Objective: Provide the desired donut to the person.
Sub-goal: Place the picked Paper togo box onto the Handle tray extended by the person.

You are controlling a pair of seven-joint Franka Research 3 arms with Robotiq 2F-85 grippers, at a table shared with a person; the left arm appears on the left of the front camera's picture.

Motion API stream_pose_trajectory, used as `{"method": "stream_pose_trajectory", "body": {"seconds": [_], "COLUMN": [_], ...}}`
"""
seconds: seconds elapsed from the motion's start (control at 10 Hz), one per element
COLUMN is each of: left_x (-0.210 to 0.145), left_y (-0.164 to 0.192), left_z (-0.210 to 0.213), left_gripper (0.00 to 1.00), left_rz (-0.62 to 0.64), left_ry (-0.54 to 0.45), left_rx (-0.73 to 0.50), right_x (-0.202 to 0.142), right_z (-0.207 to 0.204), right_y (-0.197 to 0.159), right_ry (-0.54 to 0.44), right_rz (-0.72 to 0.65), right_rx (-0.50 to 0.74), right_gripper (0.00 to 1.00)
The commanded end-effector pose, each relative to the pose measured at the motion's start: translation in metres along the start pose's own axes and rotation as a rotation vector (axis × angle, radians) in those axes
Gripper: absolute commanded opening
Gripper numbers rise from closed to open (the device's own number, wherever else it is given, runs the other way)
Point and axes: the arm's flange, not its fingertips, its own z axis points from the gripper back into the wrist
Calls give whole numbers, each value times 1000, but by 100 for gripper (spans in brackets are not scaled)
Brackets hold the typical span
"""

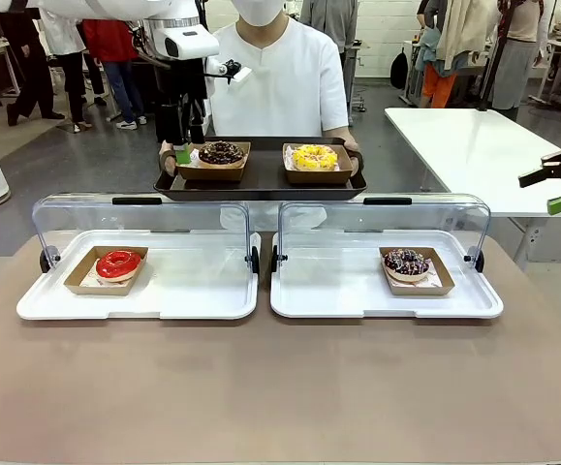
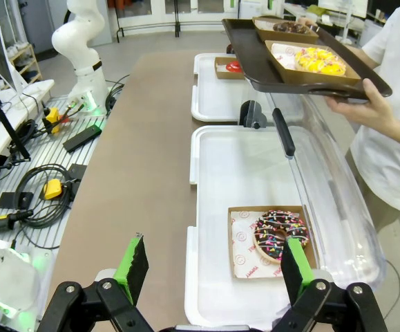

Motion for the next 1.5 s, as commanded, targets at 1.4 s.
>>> {"method": "stream_pose_trajectory", "body": {"seconds": [1.4], "left_x": [-134], "left_y": [-212], "left_z": [16], "left_gripper": [100], "left_rz": [43], "left_ry": [-256], "left_rx": [196], "right_x": [1], "right_z": [0], "right_y": [-2], "right_ry": [-9], "right_rz": [-5], "right_rx": [-4], "right_gripper": [100]}}
